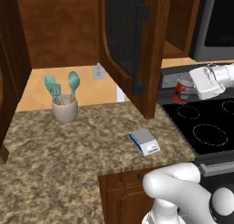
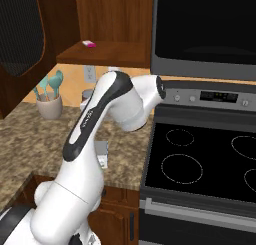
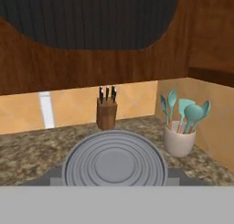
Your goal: Pick the canned food and place it on the digital scale for weighing, and close the cabinet.
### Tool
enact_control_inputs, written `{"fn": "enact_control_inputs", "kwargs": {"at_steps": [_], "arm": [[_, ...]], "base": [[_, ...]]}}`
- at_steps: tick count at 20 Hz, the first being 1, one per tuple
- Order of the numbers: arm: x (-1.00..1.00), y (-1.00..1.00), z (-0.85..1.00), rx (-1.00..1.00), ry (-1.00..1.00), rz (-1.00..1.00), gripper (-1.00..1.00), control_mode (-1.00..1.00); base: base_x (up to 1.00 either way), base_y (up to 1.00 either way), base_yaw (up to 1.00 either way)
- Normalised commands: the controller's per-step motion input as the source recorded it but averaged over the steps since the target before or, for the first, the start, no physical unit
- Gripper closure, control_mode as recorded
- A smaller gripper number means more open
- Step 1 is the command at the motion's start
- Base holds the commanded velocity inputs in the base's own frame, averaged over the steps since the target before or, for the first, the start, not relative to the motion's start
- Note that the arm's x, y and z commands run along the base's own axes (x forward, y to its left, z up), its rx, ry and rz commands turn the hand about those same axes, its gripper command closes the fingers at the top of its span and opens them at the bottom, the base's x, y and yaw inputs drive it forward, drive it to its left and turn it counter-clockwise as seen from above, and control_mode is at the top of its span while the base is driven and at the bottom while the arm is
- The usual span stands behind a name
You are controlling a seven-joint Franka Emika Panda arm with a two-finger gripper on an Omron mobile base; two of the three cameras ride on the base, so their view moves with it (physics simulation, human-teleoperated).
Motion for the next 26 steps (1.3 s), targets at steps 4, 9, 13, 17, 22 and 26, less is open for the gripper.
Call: {"fn": "enact_control_inputs", "kwargs": {"at_steps": [4,9,13,17,22,26], "arm": [[0.01,0.0,-0.61,-0.05,-0.01,0.26,1.0,-1.0],[0.06,0.02,-0.58,-0.01,0.0,0.19,1.0,-1.0],[0.19,0.25,-0.51,-0.04,0.02,0.08,1.0,-1.0],[0.18,0.23,-0.38,-0.03,0.02,0.02,1.0,-1.0],[0.02,0.16,-0.35,-0.03,0.0,0.01,1.0,-1.0],[0.02,0.11,-0.39,-0.03,0.0,0.0,1.0,-1.0]], "base": [[0.0,0.0,0.0],[0.0,0.0,0.0],[0.0,0.0,0.0],[0.0,0.0,0.0],[0.0,0.0,0.0],[0.0,0.0,0.0]]}}
